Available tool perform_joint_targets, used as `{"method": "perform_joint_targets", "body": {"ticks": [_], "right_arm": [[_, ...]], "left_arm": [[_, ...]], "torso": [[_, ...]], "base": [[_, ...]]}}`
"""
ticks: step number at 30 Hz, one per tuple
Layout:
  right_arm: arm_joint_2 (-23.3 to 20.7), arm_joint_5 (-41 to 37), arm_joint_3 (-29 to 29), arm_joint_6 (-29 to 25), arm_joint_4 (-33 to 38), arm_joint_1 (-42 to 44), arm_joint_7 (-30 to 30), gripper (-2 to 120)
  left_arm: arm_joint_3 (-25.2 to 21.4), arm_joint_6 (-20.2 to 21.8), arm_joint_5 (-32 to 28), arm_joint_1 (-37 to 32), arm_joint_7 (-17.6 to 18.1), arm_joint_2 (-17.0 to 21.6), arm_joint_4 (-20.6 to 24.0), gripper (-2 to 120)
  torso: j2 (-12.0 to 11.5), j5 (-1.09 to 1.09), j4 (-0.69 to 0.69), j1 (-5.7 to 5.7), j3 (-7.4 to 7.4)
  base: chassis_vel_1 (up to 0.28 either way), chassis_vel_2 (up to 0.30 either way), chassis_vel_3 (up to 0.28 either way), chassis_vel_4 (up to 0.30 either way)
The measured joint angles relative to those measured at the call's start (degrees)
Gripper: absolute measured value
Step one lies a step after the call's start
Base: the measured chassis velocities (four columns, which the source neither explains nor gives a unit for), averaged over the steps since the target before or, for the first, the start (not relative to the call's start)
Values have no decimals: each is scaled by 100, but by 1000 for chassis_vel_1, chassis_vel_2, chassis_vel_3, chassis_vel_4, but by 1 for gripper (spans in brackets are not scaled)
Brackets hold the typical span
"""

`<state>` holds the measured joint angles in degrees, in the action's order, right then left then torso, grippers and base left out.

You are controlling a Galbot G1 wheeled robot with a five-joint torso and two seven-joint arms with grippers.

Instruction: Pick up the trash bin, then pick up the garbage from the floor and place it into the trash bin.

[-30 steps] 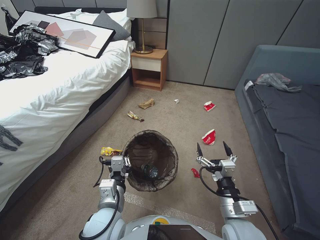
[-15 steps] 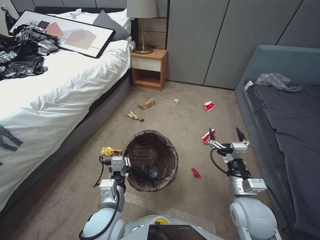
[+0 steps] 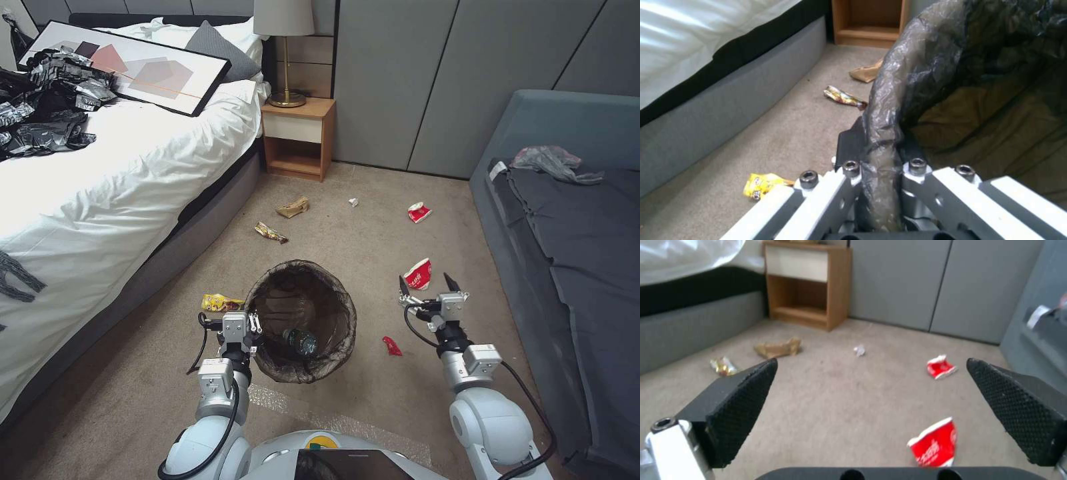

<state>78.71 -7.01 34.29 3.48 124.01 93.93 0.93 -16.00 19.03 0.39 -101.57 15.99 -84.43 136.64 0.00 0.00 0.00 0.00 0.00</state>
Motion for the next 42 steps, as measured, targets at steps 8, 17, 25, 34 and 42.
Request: {"method": "perform_joint_targets", "body": {"ticks": [8, 17, 25, 34, 42], "right_arm": [[-82, -10, -94, 140, -440, -118, -130, 100], [-290, -124, -161, 534, -1163, -435, -245, 100], [-303, -23, -166, 525, -1710, -669, -383, 100], [-327, -14, -218, 538, -2458, -1019, -643, 100], [-314, 8, -332, 521, -2995, -1200, -764, 100]], "left_arm": [[0, 0, 0, 0, 0, 0, 0, 3], [0, 0, 0, 0, 0, 0, 0, 3], [0, 0, 0, 0, 0, 0, 0, 3], [0, 0, 0, 0, 0, 0, 0, 3], [0, 0, 0, 0, 0, 0, 0, 3]], "torso": [[0, 0, 0, 0, 0], [0, 0, 0, 0, 0], [0, 0, 0, 0, 0], [0, 0, 0, 0, 0], [0, 0, 0, 0, 0]], "base": [[0, 0, 0, 0], [0, 0, 0, 0], [0, 0, 0, 0], [0, 0, 0, 0], [0, 0, 0, 0]]}}
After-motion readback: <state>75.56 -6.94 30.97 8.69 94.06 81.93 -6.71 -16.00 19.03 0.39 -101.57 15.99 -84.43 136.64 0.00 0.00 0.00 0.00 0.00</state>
